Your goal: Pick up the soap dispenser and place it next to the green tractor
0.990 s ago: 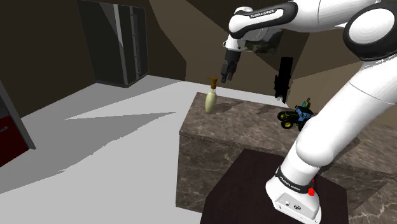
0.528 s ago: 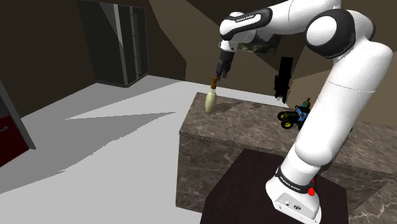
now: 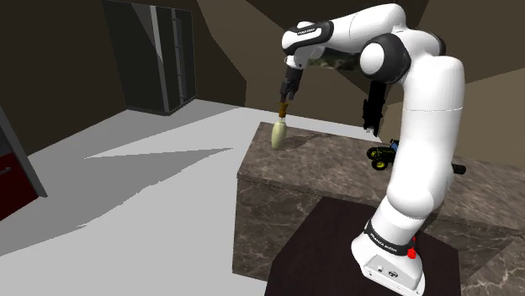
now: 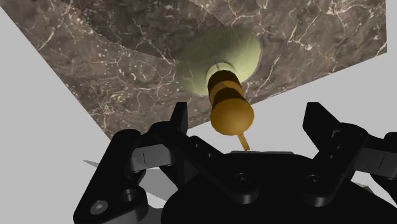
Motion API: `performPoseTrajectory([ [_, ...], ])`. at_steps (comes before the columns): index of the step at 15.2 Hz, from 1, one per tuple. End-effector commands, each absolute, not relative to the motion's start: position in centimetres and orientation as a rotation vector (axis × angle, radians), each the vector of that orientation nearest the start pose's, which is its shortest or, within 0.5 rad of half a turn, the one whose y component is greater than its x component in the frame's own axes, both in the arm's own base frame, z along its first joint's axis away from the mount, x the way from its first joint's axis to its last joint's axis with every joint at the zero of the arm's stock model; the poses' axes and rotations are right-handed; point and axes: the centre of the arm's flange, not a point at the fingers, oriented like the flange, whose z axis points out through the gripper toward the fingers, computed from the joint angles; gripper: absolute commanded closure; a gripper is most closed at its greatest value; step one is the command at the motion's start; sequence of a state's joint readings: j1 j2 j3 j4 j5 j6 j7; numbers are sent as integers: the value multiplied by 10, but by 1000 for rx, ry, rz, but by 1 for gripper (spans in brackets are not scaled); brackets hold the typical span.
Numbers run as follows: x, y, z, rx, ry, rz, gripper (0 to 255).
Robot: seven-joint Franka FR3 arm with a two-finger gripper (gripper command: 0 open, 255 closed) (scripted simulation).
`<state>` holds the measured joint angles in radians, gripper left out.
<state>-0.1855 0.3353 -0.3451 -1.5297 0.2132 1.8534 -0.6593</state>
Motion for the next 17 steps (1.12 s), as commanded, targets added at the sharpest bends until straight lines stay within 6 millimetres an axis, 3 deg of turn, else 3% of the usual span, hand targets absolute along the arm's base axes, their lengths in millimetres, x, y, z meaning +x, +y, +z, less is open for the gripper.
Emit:
performPoseTrajectory([
  [1, 596, -301, 468, -3065, -137, -96, 0],
  [7, 598, -299, 434, -3065, -137, -96, 0],
  [15, 598, -299, 434, -3065, -137, -96, 0],
  [16, 598, -299, 434, -3065, -137, -96, 255],
  [17, 598, -299, 434, -3065, -137, -96, 255],
])
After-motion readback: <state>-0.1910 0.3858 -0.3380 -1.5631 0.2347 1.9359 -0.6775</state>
